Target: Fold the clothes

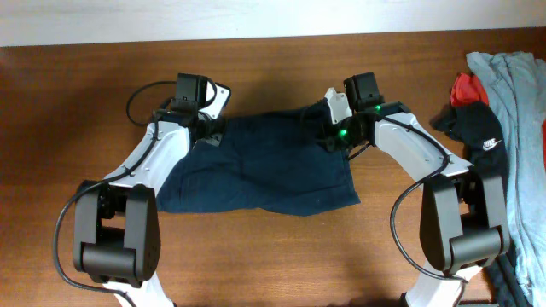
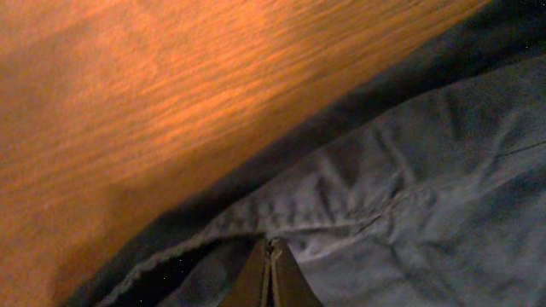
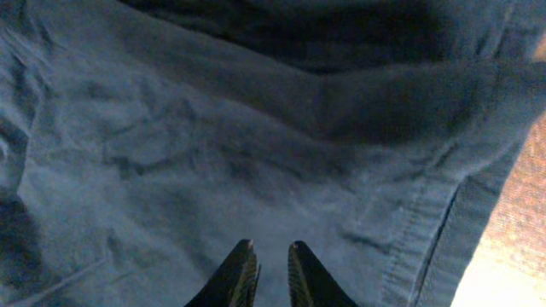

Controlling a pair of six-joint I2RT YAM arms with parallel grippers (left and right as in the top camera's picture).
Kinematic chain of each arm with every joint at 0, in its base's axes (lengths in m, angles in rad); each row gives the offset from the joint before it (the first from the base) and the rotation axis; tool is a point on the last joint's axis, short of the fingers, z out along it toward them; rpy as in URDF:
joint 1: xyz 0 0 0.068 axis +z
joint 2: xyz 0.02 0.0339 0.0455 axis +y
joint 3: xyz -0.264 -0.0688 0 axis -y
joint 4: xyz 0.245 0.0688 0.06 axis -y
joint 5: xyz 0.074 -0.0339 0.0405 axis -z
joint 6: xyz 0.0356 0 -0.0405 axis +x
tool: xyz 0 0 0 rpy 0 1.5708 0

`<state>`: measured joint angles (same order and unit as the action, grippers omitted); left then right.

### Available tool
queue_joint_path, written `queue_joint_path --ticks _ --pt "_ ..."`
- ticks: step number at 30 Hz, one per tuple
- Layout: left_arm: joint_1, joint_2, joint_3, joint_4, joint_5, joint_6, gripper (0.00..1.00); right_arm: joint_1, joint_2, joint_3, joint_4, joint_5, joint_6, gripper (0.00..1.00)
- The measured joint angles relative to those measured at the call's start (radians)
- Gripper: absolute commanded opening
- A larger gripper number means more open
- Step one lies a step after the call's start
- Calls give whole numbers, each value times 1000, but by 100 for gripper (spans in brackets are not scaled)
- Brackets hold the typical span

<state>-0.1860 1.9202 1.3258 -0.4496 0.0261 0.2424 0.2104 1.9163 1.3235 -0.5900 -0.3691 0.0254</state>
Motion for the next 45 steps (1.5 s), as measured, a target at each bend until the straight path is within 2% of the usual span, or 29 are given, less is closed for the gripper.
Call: queue_joint_path --ticks 3,8,12,14,15,17,20,21,25,28,32,41,42,44,45 --pt "0 0 0 -50 -39 -27 9 14 8 0 39 1 0 19" --pt "0 -1 0 -145 -64 -53 14 36 95 0 206 14 10 20" --pt "2 -17 0 -219 -108 -72 29 29 171 -1 260 89 71 20" --pt "11 -47 0 -262 -140 -87 44 17 170 0 262 109 85 21" --pt "28 -81 0 -292 -167 -105 47 2 169 2 250 112 98 24" --pt "61 -132 0 -317 -192 -134 60 -26 158 10 197 109 107 32" --pt "166 -209 2 -375 -203 -193 69 -88 118 12 101 34 100 46" --pt "200 -215 3 -394 -192 -204 76 -105 97 12 81 3 93 49" --pt "349 -211 3 -468 -56 -235 83 -132 -42 13 0 -113 85 60" --pt "453 -203 -9 -499 71 -243 91 -131 -137 18 -58 -159 71 63" --pt "504 -159 -42 -496 175 -243 93 -131 -188 22 -117 -183 66 64" --pt "500 27 -78 -389 314 -235 89 -131 -188 22 -170 -183 48 64" --pt "500 28 -78 -371 325 -234 80 -131 -188 22 -172 -183 47 64" --pt "500 37 -74 -359 341 -232 68 -131 -188 22 -174 -187 45 64" --pt "497 46 -71 -354 346 -226 56 -131 -188 22 -175 -187 45 63"
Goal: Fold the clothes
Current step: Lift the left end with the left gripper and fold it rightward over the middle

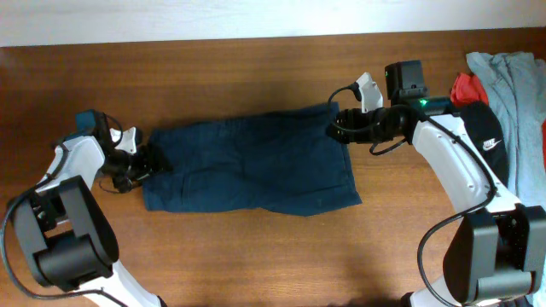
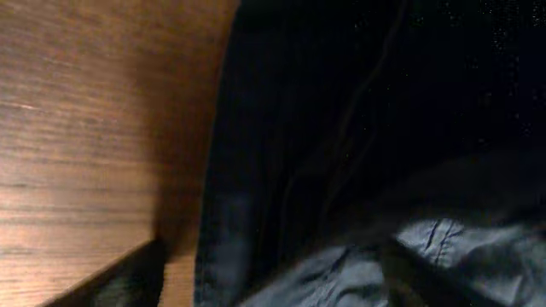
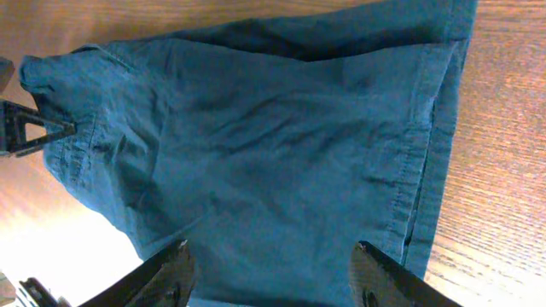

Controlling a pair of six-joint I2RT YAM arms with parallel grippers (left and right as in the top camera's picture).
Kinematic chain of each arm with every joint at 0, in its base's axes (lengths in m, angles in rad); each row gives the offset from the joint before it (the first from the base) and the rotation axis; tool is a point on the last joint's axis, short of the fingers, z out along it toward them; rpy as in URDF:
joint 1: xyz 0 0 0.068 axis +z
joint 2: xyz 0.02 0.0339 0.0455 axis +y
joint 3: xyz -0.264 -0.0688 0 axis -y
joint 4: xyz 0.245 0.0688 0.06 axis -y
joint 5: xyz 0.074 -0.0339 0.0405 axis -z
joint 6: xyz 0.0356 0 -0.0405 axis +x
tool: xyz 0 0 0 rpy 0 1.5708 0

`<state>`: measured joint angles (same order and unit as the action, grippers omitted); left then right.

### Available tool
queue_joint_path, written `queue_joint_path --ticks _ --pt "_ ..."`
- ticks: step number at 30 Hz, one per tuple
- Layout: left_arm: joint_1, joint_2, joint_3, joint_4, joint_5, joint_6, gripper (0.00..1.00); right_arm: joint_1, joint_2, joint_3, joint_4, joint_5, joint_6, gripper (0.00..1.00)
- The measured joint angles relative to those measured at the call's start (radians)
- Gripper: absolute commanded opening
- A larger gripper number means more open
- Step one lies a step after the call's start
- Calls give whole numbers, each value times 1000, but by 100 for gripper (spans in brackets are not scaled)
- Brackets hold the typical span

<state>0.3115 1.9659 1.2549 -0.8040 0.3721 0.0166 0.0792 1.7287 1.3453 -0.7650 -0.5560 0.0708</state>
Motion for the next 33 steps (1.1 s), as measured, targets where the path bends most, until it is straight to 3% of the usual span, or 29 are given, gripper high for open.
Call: queue_joint_path --ticks 1,3,5,7,11,16,20,24,28,33 --pt "-7 10 5 6 14 0 42 0 0 0 1 0 -1 63" --pt "-18 21 7 13 21 7 30 0 0 0 -2 -2 -1 63" --pt "-39 34 7 27 30 19 9 0 0 0 -6 -3 0 63" --pt "-47 40 6 32 34 29 1 0 0 0 -7 -3 0 63" --pt "-43 45 9 16 56 36 1 0 0 0 -11 -3 0 64" --pt "-20 44 78 -160 40 41 1 0 0 0 -30 -3 0 63" --pt "-7 15 254 -339 -26 49 0 0 0 0 -36 -3 0 64" --pt "-26 -54 540 -543 -127 67 0 0 0 0 -36 -3 0 64" --pt "-139 -73 709 -599 -220 71 1 0 0 0 -36 -3 0 64" --pt "-349 -69 724 -606 -310 72 1 0 0 0 -43 -3 -1 63"
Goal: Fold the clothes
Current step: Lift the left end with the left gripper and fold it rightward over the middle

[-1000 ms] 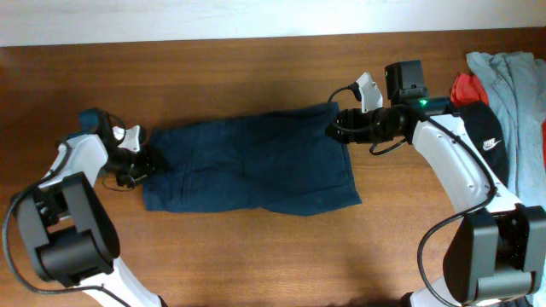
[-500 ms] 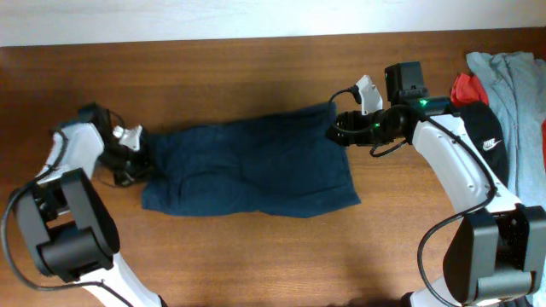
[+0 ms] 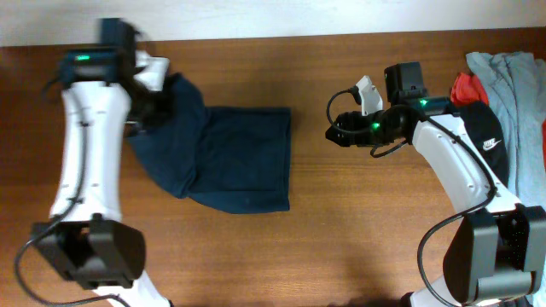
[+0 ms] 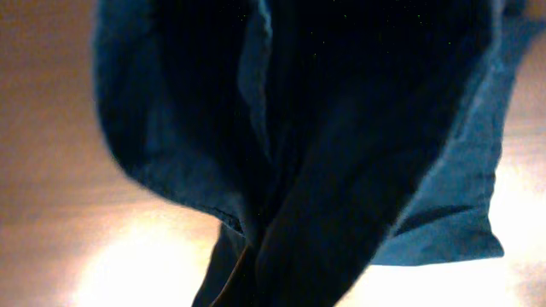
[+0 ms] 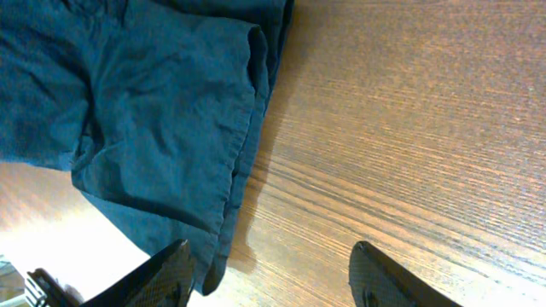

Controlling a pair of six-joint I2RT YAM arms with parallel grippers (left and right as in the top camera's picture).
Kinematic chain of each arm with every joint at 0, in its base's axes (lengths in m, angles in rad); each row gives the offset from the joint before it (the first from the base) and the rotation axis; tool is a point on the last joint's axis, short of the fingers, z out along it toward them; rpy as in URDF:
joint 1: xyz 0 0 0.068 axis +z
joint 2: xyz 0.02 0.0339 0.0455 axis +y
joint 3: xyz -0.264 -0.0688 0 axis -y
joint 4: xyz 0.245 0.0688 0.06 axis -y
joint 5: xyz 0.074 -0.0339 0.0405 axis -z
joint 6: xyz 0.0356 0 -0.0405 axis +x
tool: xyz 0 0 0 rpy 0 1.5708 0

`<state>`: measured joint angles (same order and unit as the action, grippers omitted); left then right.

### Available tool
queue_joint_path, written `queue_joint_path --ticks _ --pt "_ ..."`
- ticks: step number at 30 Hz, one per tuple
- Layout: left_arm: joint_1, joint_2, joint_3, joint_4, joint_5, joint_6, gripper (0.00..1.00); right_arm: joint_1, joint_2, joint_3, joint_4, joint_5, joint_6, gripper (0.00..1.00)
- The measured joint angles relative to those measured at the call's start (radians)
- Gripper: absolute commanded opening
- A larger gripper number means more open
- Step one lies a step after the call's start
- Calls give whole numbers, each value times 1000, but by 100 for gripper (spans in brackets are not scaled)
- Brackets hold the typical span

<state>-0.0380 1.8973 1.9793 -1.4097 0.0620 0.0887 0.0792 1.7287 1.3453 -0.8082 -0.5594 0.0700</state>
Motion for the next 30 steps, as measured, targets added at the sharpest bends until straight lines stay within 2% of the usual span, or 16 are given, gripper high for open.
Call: queue_joint_path --ticks 7,11,16,18,20,21,25,28,30 --pt "-216 113 2 52 -97 -69 0 0 0 0 -17 0 0 63" --pt "-304 246 1 100 -109 -220 1 0 0 0 -22 0 1 63" --pt "-375 327 1 168 -109 -402 2 0 0 0 -23 0 1 64" --pt "-389 327 1 174 -100 -441 33 0 0 0 -24 0 0 64" --pt "-402 327 1 175 -89 -469 50 0 0 0 -24 0 0 64" --pt "-409 327 1 172 -84 -475 65 0 0 0 -24 0 0 64" --pt "-428 328 18 101 -49 -471 69 0 0 0 -34 0 0 65" --pt "-400 328 125 -6 -45 -422 84 0 0 0 -46 0 1 65" --pt "-360 328 200 -26 -48 -410 82 0 0 0 -51 0 1 64"
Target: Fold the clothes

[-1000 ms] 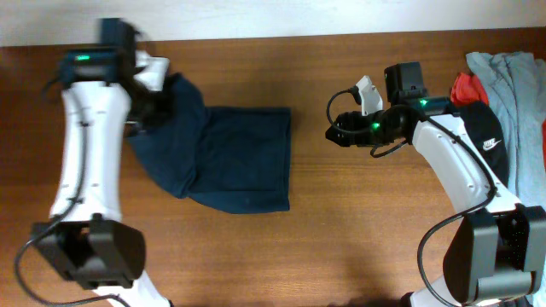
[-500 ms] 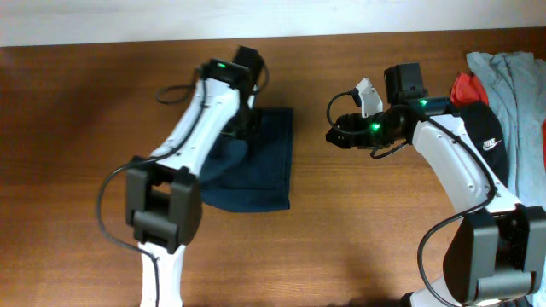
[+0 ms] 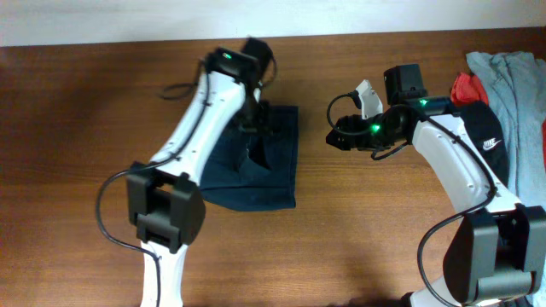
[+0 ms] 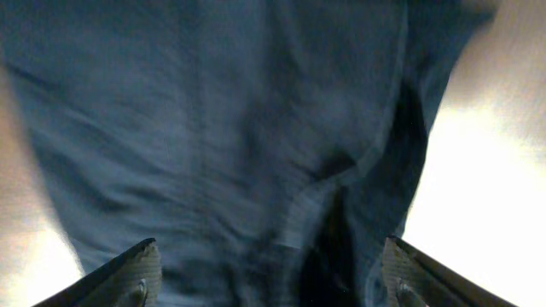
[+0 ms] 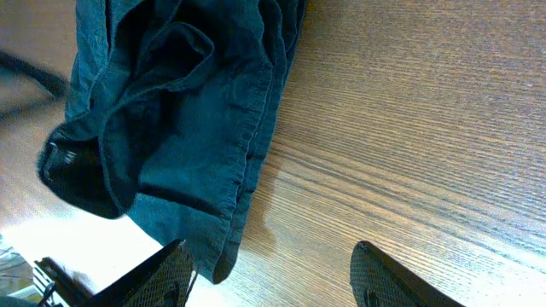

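The dark blue shorts (image 3: 269,175) lie doubled over on the wooden table (image 3: 85,170), bunched along the fold. My left gripper (image 3: 256,118) hovers over their upper part. In the left wrist view this left gripper (image 4: 273,281) is open, with its fingers (image 4: 136,275) wide apart above the blue shorts (image 4: 213,128) and holding nothing. My right gripper (image 3: 335,130) stands open just right of the shorts. In the right wrist view the right gripper (image 5: 277,277) is over bare wood, and the shorts' hem (image 5: 239,170) lies to its left.
A heap of other clothes sits at the table's right edge: a grey shirt (image 3: 516,77), a red piece (image 3: 465,85) and a black garment with a white logo (image 3: 484,136). The right arm reaches across in front of that heap.
My left gripper was shut on the shorts' lifted left end at the far left. Now it is open over the shorts near their right edge, and the cloth lies doubled. The right gripper stayed put.
First the shorts lay spread out with both grippers at their far edge. Then my left gripper was open at the left end and the right stood open at the right end. Then the left held that end raised. Now the shorts lie folded over and released.
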Controlling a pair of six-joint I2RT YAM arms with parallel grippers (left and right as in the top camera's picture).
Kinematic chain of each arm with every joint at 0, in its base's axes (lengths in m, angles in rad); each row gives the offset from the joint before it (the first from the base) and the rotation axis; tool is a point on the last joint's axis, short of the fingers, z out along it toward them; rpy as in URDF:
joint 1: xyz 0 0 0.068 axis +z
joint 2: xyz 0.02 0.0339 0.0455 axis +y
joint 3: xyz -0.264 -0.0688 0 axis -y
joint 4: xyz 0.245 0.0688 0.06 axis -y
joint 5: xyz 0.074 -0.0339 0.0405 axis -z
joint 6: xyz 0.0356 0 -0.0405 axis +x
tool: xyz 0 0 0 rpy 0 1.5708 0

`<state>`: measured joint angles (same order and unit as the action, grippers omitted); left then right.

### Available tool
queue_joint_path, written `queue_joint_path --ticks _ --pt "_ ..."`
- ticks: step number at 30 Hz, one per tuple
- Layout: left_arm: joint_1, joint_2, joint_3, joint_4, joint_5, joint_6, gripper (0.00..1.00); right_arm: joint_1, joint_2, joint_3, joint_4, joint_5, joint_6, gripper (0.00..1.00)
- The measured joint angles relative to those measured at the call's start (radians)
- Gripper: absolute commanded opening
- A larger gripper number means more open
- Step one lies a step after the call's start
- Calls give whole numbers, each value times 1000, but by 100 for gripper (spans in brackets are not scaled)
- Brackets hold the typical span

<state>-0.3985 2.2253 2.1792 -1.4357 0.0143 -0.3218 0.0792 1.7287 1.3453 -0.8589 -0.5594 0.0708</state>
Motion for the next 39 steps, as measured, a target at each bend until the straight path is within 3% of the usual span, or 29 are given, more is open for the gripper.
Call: queue_joint_path --ticks 2,5,6,7,8,9,12,19,23,26,33,36,39 --pt "48 -1 53 2 -2 8 68 2 0 0 0 0 0 60" --pt "123 -4 71 19 -4 34 32 22 0 0 14 -25 -14 44" --pt "148 -4 69 27 -5 47 27 44 0 0 37 -48 -27 39" --pt "168 -4 63 40 -5 55 11 60 0 0 54 -60 -33 36" --pt "204 -4 46 55 -8 72 5 111 0 1 104 -81 -43 32" --pt "216 -4 32 67 -7 75 1 143 0 -1 148 -88 -42 17" --pt "254 -8 -114 202 7 130 0 296 12 3 356 -112 -25 8" --pt "264 -7 -353 389 25 177 1 472 170 10 612 -58 103 8" --pt "264 -7 -440 447 31 188 0 498 301 11 575 -29 149 4" --pt "267 -7 -459 446 35 188 1 491 352 10 430 58 229 4" --pt "314 -7 -461 424 44 192 1 405 286 12 196 268 319 8" --pt "337 -7 -461 423 42 192 1 368 221 9 270 195 202 15" --pt "341 -7 -462 426 57 192 1 370 142 8 425 102 130 15"
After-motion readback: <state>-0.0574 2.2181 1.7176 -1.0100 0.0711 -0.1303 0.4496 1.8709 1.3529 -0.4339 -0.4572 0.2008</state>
